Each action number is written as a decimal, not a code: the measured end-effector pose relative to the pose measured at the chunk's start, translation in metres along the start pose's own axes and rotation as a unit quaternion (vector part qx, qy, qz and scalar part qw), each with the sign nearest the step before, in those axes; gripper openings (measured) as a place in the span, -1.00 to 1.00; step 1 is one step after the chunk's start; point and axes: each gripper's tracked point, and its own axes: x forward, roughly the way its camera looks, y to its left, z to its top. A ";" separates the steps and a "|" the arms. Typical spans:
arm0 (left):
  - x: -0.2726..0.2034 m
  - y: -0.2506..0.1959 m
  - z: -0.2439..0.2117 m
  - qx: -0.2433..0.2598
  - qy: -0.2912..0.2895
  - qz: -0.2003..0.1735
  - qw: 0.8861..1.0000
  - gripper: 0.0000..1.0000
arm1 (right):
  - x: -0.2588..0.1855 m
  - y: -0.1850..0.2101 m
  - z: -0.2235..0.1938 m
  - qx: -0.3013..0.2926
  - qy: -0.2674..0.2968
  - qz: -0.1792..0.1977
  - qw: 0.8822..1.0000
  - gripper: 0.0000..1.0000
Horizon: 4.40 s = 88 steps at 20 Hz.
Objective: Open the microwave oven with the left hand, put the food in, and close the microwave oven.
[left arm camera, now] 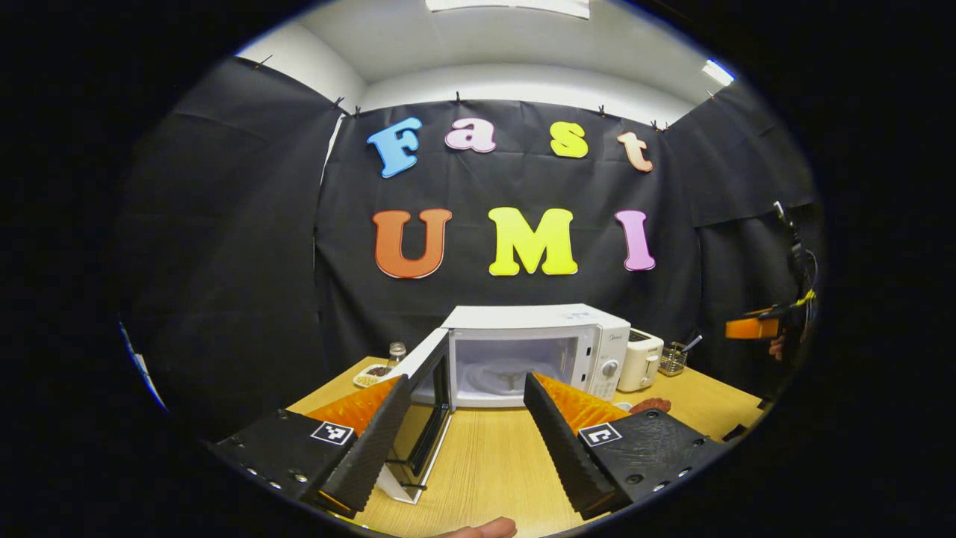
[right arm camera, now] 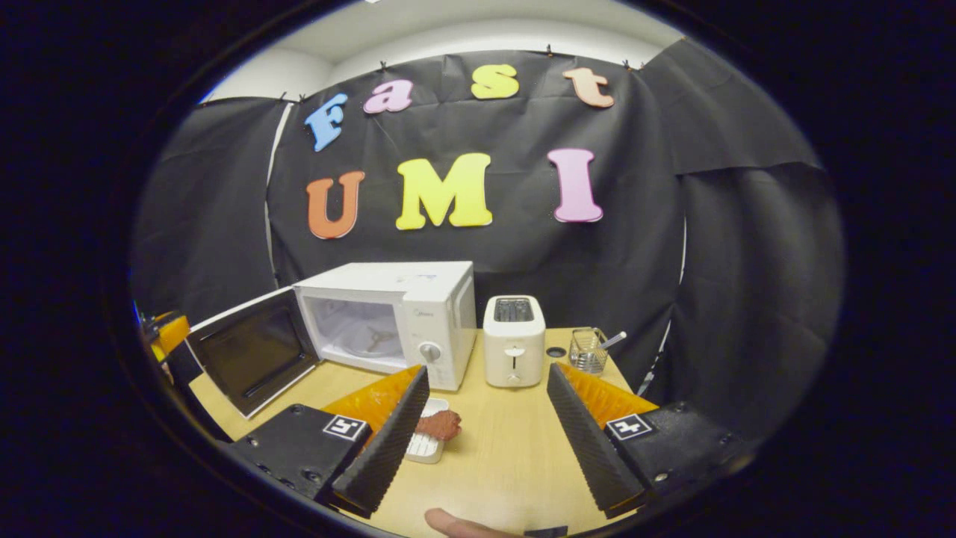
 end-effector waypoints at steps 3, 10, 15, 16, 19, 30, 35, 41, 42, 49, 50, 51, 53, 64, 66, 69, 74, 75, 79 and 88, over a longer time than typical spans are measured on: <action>0.019 -0.017 0.025 -0.003 -0.009 -0.011 1.000 0.87 | 0.036 0.002 -0.019 0.008 0.050 0.028 0.998 0.87; 0.038 -0.032 0.058 0.007 -0.036 -0.013 0.999 0.87 | 0.101 0.031 -0.089 0.096 0.188 0.124 0.969 0.88; 0.030 -0.036 0.054 0.001 -0.038 -0.016 0.999 0.87 | 0.119 0.052 -0.132 0.211 0.281 0.171 0.921 0.53; 0.029 -0.035 0.051 -0.002 -0.036 -0.018 0.999 0.87 | 0.122 0.058 -0.137 0.234 0.293 0.186 0.908 0.72; 0.024 -0.033 0.039 -0.011 -0.017 -0.027 0.999 0.87 | 0.122 0.066 -0.149 0.301 0.322 0.199 0.875 -0.26; -0.001 -0.023 0.040 -0.018 -0.030 -0.045 0.998 0.87 | 0.075 0.050 -0.097 0.158 0.234 0.129 0.950 -0.77; -0.013 -0.011 0.038 0.000 -0.034 -0.044 0.998 0.87 | 0.061 0.074 -0.071 0.067 0.181 0.092 0.977 -0.77; -0.020 0.010 0.024 -0.016 -0.018 -0.030 0.999 0.87 | 0.062 0.136 -0.052 0.005 0.104 0.082 0.991 -0.76; -0.022 0.015 0.024 -0.020 -0.017 -0.027 0.999 0.87 | 0.065 0.148 -0.049 -0.003 0.089 0.081 0.993 -0.76; -0.031 0.045 0.023 -0.013 -0.028 -0.011 0.999 0.87 | 0.101 0.233 -0.025 -0.026 0.012 0.106 0.994 -0.76; -0.032 0.048 0.021 -0.015 -0.027 -0.009 0.999 0.87 | 0.108 0.243 -0.023 -0.028 0.008 0.107 0.994 -0.77; -0.031 0.053 0.019 -0.017 -0.026 -0.006 1.000 0.87 | 0.117 0.252 -0.022 -0.030 0.005 0.107 0.994 -0.76; -0.032 0.059 0.015 -0.021 -0.020 0.002 1.000 0.87 | 0.133 0.269 -0.023 -0.028 0.007 0.109 0.994 -0.76; -0.030 0.086 -0.015 -0.028 0.020 0.014 0.999 0.87 | 0.234 0.343 -0.020 0.159 -0.013 0.125 0.979 -0.76; -0.031 0.089 -0.015 -0.037 0.023 0.011 0.999 0.87 | 0.254 0.339 -0.010 0.218 -0.036 0.101 0.970 -0.76; -0.034 0.100 -0.011 -0.034 0.022 0.021 0.999 0.87 | 0.281 0.333 0.004 0.293 -0.065 0.072 0.951 -0.76; -0.035 0.104 -0.009 -0.027 0.025 0.026 0.999 0.87 | 0.330 0.317 -0.008 0.390 -0.055 0.018 0.919 -0.77; -0.035 0.104 -0.010 -0.026 0.028 0.027 0.999 0.87 | 0.341 0.316 -0.014 0.402 -0.049 0.011 0.914 -0.77; -0.038 0.101 -0.010 -0.017 0.033 0.024 0.999 0.87 | 0.378 0.316 -0.037 0.402 -0.009 -0.012 0.916 -0.72; -0.033 0.108 -0.027 -0.024 0.048 0.036 0.998 0.87 | 0.363 0.287 -0.043 0.308 -0.006 -0.076 0.948 1.00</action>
